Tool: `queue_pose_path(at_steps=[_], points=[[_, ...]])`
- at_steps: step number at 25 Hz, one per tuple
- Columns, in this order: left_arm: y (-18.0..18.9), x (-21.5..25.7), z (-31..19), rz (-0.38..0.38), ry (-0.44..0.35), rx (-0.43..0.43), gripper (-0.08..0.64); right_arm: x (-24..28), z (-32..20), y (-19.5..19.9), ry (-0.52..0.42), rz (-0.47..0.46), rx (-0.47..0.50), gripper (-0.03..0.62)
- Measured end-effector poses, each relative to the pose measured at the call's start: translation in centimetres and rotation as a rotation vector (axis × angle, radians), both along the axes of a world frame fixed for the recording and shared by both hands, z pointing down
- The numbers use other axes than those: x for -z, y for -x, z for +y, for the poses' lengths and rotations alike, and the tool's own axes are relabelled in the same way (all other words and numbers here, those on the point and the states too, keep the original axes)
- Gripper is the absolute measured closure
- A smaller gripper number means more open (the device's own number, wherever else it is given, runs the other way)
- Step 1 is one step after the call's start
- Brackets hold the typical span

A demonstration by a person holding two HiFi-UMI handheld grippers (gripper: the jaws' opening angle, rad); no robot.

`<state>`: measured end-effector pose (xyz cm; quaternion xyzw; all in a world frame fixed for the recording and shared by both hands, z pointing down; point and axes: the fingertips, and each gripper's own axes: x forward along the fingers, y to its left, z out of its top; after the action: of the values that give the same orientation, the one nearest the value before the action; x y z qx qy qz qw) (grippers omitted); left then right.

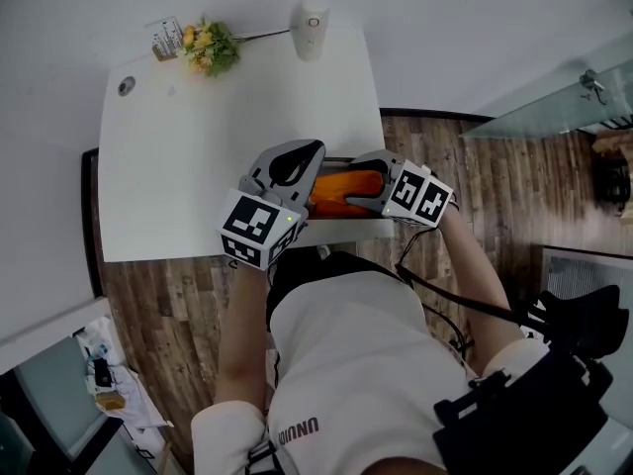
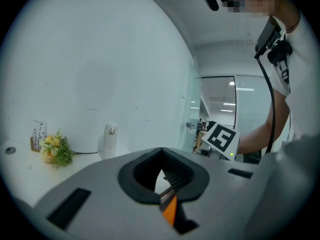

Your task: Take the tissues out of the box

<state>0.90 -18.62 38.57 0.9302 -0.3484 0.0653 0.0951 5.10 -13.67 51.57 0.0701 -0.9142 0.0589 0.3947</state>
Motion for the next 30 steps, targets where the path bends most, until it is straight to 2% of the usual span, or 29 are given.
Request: queue_pose_path(at_steps=[20,30], points=[[0.5,-0.2,0.1,0.003,0.007,0.007,0.546,-1.8,0.5,0.1,0.013,0.117,0.07,0.341],[0.8,-0.2,0.1,0.009,0.009,0.015,0.546,-2.4,0.5,0.1,-0.022,0.178,0.106,0.341]])
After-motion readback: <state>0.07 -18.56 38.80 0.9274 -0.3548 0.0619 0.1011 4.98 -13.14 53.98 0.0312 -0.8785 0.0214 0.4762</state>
